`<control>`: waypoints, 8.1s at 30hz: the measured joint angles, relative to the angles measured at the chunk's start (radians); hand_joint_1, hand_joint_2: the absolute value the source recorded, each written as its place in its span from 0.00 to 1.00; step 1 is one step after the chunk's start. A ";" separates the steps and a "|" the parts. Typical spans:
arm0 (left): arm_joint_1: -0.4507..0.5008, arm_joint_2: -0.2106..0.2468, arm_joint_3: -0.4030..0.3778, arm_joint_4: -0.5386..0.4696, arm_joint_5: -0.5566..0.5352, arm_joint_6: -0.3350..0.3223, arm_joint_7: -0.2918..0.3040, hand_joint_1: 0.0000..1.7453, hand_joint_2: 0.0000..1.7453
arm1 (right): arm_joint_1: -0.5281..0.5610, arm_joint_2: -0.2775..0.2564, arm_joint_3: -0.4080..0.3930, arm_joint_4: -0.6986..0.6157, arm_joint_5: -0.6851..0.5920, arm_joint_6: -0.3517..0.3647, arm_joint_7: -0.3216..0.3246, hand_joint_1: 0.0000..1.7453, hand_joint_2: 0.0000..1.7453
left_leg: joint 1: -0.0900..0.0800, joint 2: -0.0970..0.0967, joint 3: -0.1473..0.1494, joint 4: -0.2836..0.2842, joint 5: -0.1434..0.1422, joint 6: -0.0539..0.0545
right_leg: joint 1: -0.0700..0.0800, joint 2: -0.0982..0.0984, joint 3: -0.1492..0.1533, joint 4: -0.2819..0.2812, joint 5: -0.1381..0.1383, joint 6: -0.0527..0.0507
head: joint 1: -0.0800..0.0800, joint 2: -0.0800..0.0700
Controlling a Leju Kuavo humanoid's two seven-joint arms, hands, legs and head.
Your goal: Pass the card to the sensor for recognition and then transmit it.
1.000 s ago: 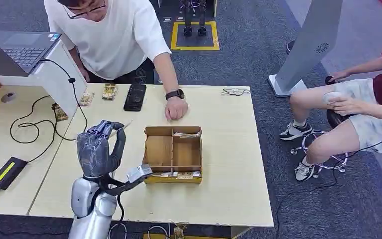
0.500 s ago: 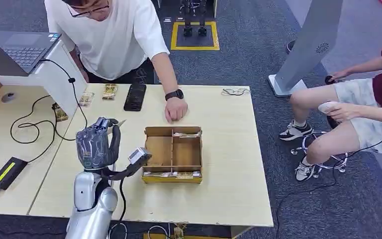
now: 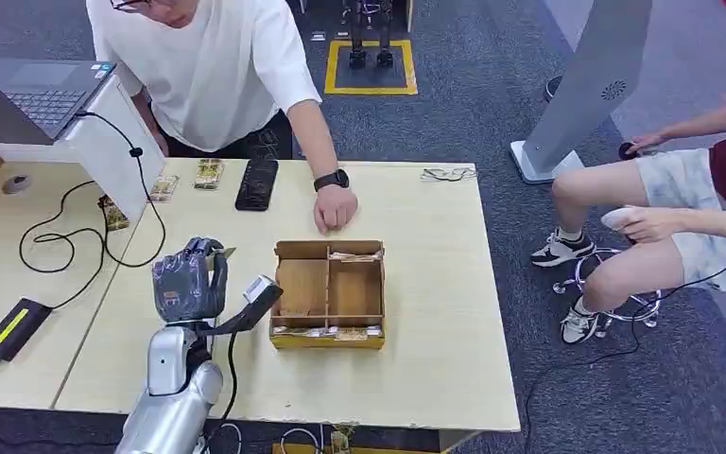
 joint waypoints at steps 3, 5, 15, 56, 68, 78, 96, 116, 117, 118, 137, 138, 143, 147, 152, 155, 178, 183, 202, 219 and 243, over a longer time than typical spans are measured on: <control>-0.007 0.008 -0.013 0.019 0.003 -0.002 0.041 1.00 1.00 | 0.000 0.000 0.002 0.001 0.000 0.000 0.004 0.00 1.00 | 0.000 0.000 0.000 0.000 0.000 0.000 | 0.000 0.000 0.000 0.000 0.000 0.000 | 0.000 0.000; -0.010 0.018 -0.028 0.031 0.008 -0.005 0.075 1.00 1.00 | 0.000 0.000 0.004 0.001 0.000 0.000 0.007 0.00 1.00 | 0.000 0.000 0.000 0.000 0.000 0.000 | 0.000 0.000 0.000 0.000 0.000 0.000 | 0.000 0.000; -0.015 0.066 -0.068 0.071 0.022 -0.070 0.168 1.00 1.00 | 0.000 -0.001 0.016 -0.001 0.000 0.002 0.014 0.00 1.00 | 0.000 0.000 0.000 0.000 0.000 0.000 | 0.000 0.000 0.000 0.000 0.000 0.000 | 0.000 0.000; 0.010 0.135 -0.087 0.169 -0.014 -0.038 0.236 1.00 1.00 | 0.009 -0.009 0.066 -0.032 0.000 0.009 0.027 0.00 1.00 | 0.000 0.000 -0.001 0.000 0.000 0.000 | 0.000 0.000 0.000 0.000 0.000 0.000 | 0.000 0.000; 0.058 0.114 0.002 0.071 -0.037 -0.005 0.108 1.00 1.00 | 0.011 -0.014 0.066 -0.025 0.000 -0.010 0.010 0.00 1.00 | 0.000 0.000 -0.001 0.000 0.000 0.000 | 0.000 0.000 0.000 0.000 0.000 0.000 | 0.000 0.000; 0.075 0.080 0.083 0.006 -0.050 -0.005 0.064 1.00 1.00 | 0.011 -0.018 0.066 -0.011 0.000 -0.013 0.007 0.00 1.00 | 0.000 0.000 -0.001 0.000 0.000 0.000 | 0.000 0.000 0.000 0.000 0.000 0.000 | 0.000 0.000; 0.081 0.062 0.111 -0.004 -0.084 -0.005 0.080 1.00 1.00 | 0.011 -0.021 0.068 -0.004 0.000 -0.019 0.008 0.00 1.00 | 0.000 0.000 -0.001 0.000 0.000 0.000 | 0.000 0.000 0.000 0.000 0.000 0.000 | 0.000 0.000; 0.037 0.085 0.040 0.164 -0.117 -0.073 0.214 1.00 1.00 | 0.010 -0.026 0.092 -0.004 0.000 -0.017 0.025 0.00 1.00 | 0.000 0.000 -0.001 0.000 0.000 0.000 | 0.000 0.000 -0.001 0.000 0.000 0.000 | 0.000 0.000; 0.036 0.087 0.033 0.168 -0.118 -0.077 0.214 1.00 1.00 | 0.011 -0.026 0.092 -0.004 0.000 -0.016 0.025 0.00 1.00 | 0.000 0.000 -0.001 0.000 0.000 0.000 | 0.000 0.000 -0.001 0.000 0.000 0.000 | 0.000 0.000; 0.036 0.088 0.029 0.170 -0.118 -0.078 0.214 1.00 1.00 | 0.011 -0.026 0.092 -0.004 0.000 -0.016 0.025 0.00 1.00 | 0.000 0.000 -0.001 0.000 0.000 0.000 | 0.000 0.000 -0.001 0.000 0.000 0.000 | 0.000 0.000; 0.032 0.103 -0.021 0.192 -0.097 -0.127 0.232 1.00 1.00 | 0.011 -0.026 0.101 -0.007 0.000 -0.010 0.036 0.00 1.00 | 0.000 0.000 -0.001 0.000 0.000 0.000 | 0.000 0.000 -0.001 0.000 0.000 0.000 | 0.000 0.000; 0.032 0.103 -0.021 0.192 -0.096 -0.127 0.232 1.00 1.00 | 0.011 -0.026 0.102 -0.007 0.000 -0.010 0.036 0.00 1.00 | 0.000 0.000 -0.001 0.000 0.000 0.000 | 0.000 0.000 -0.001 0.000 0.000 0.000 | 0.000 0.000; 0.032 0.105 -0.023 0.192 -0.090 -0.121 0.232 1.00 1.00 | 0.011 -0.026 0.107 -0.011 0.000 -0.010 0.036 0.00 1.00 | 0.000 0.000 -0.001 0.000 0.000 0.000 | 0.000 0.000 -0.001 0.000 0.000 0.000 | 0.000 0.000; 0.032 0.107 -0.023 0.192 -0.074 -0.109 0.232 1.00 1.00 | 0.011 -0.026 0.109 -0.012 0.000 -0.008 0.035 0.00 1.00 | 0.000 0.000 -0.001 0.000 0.000 0.000 | 0.000 0.000 -0.001 0.000 0.000 0.000 | 0.000 0.000; 0.033 0.110 -0.024 0.192 -0.023 -0.053 0.191 1.00 1.00 | 0.011 -0.026 0.111 -0.012 0.000 -0.011 0.031 0.00 1.00 | 0.000 0.000 -0.001 0.000 0.000 0.000 | 0.000 0.000 -0.001 0.000 0.000 0.000 | 0.000 0.000; 0.045 0.107 -0.024 0.152 0.051 -0.014 0.078 1.00 1.00 | 0.012 -0.026 0.111 -0.012 0.000 -0.016 0.024 0.00 1.00 | 0.000 0.000 -0.001 0.000 0.000 0.000 | 0.000 0.000 -0.001 0.000 0.000 0.000 | 0.000 0.000; 0.030 -0.035 0.055 -0.163 0.089 -0.003 -0.208 1.00 1.00 | 0.014 -0.026 0.111 -0.001 0.000 -0.032 0.003 0.00 1.00 | 0.000 0.000 -0.002 0.000 0.000 0.000 | 0.000 -0.001 -0.002 0.000 0.000 0.000 | 0.000 0.000; 0.028 -0.035 0.051 -0.174 0.063 -0.003 -0.162 1.00 1.00 | 0.014 -0.026 0.111 0.002 0.000 -0.034 0.003 0.00 1.00 | 0.000 0.000 -0.002 0.000 0.000 0.000 | 0.000 -0.001 -0.002 0.000 0.000 0.000 | 0.000 0.000; 0.013 0.029 -0.038 -0.072 -0.033 -0.003 -0.004 1.00 1.00 | 0.007 -0.032 0.121 0.021 0.000 -0.040 0.005 0.00 1.00 | 0.000 0.000 -0.003 0.000 0.000 0.000 | 0.000 -0.001 -0.002 0.000 0.000 0.000 | 0.000 0.000; 0.004 0.043 -0.067 -0.022 0.036 -0.003 -0.047 0.00 1.00 | 0.008 -0.036 0.123 0.028 0.000 -0.046 0.014 0.00 1.00 | 0.000 0.000 -0.003 0.000 0.000 0.000 | 0.000 0.000 -0.003 0.000 0.000 0.000 | 0.000 0.000; 0.103 -0.040 -0.063 -0.257 0.372 -0.002 -0.343 0.00 1.00 | 0.019 -0.034 0.112 0.017 -0.001 -0.061 -0.001 0.00 1.00 | 0.000 0.000 -0.004 0.000 -0.001 0.000 | 0.000 -0.001 -0.003 0.000 -0.001 0.000 | 0.000 0.000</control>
